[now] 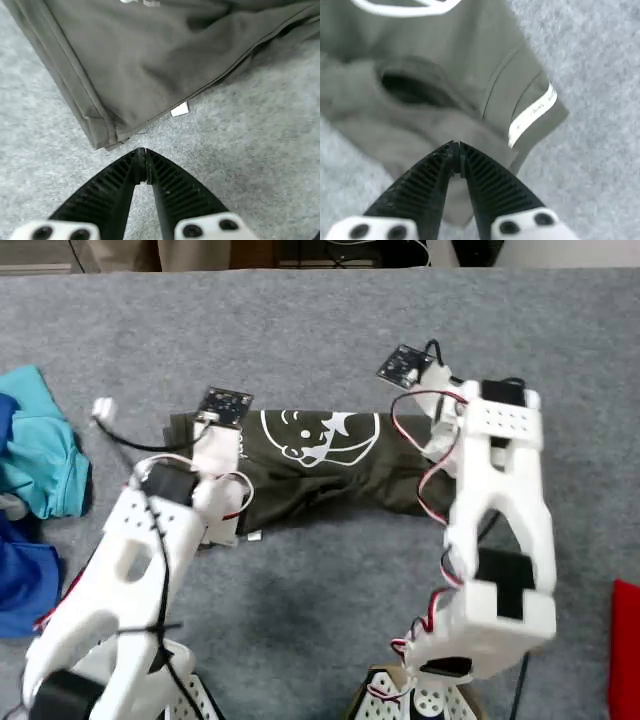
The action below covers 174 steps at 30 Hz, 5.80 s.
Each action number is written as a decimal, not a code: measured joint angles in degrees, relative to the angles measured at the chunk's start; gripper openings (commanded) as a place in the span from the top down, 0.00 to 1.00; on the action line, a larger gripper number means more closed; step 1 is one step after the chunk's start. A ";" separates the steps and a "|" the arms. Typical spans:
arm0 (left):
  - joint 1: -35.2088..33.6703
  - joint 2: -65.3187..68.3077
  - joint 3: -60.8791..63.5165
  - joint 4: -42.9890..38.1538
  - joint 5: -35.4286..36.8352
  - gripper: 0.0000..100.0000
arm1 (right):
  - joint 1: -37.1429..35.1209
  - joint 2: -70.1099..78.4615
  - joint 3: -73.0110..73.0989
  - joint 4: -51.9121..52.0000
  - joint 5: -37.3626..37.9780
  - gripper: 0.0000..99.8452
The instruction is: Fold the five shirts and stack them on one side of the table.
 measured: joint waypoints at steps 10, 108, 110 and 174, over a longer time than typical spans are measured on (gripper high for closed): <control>0.26 15.65 -0.88 -11.60 0.00 0.98 | -3.16 15.82 -16.18 -0.09 -7.38 0.99; -20.13 60.92 -77.54 24.26 -12.57 0.97 | 0.88 52.48 -90.90 34.29 -10.29 0.99; -22.95 60.92 -78.15 25.85 -12.92 0.94 | 1.23 51.96 -90.81 34.29 -11.25 0.99; -23.74 35.60 -25.41 -2.64 6.77 0.77 | 9.93 -14.86 8.97 14.15 -13.36 0.99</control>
